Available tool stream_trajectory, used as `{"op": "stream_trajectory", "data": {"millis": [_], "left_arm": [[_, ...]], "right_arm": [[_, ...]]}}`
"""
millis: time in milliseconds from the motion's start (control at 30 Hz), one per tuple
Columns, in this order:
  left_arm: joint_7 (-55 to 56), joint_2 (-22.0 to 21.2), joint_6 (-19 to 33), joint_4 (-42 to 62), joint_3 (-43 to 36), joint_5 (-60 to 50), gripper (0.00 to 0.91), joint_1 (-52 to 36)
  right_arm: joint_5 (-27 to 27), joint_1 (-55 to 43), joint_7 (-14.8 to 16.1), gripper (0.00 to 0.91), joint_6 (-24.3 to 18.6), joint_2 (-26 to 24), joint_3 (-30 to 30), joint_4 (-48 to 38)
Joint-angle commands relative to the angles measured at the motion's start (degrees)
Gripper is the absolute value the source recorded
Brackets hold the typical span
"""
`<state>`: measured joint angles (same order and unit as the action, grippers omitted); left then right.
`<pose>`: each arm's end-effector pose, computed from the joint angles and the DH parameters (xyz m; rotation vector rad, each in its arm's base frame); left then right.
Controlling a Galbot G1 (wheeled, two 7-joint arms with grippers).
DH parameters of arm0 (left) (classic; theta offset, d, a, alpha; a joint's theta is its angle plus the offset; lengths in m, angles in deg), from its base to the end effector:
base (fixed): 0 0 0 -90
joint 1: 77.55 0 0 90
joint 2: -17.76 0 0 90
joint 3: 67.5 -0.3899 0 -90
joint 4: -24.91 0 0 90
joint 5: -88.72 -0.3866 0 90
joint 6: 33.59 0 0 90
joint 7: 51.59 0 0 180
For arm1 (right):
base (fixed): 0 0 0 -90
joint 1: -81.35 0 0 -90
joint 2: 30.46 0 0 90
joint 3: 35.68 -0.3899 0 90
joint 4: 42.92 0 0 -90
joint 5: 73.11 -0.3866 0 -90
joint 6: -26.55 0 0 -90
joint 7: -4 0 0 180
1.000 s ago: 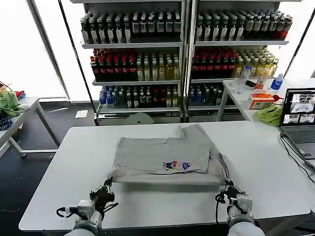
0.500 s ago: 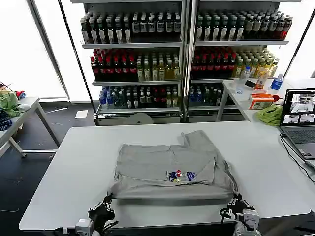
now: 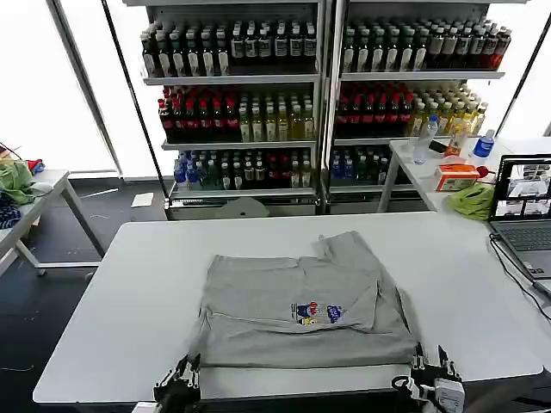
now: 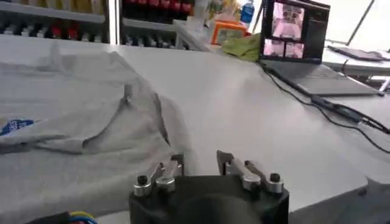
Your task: Fold and organize the clothes.
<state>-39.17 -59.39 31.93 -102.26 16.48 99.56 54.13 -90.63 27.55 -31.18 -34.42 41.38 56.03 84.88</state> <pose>0.1227 0.0033 -0.3229 -0.0229 -2.6058 -0.0311 0.1589 -0.0390 -0.2999 -0.5001 -2.5939 0.1923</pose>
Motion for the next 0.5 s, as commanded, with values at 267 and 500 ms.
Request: {"op": "stream_trajectory", "data": {"millis": [267,500], "left_arm": [[1.4,1.3,0.9,-6.6,6.1,0.7,0.907,0.9],[2.0,5.7,-1.8,-7.8,11.0,8.7,0.907,-6.9]], "right_arm": [[-6.0,-4.2,-0.5,0.907,-0.3,-0.9,-8.1,1.4],[-11.7,-12.0,1.5,0.907,-1.7,-2.9,-10.6,-0.7]]}}
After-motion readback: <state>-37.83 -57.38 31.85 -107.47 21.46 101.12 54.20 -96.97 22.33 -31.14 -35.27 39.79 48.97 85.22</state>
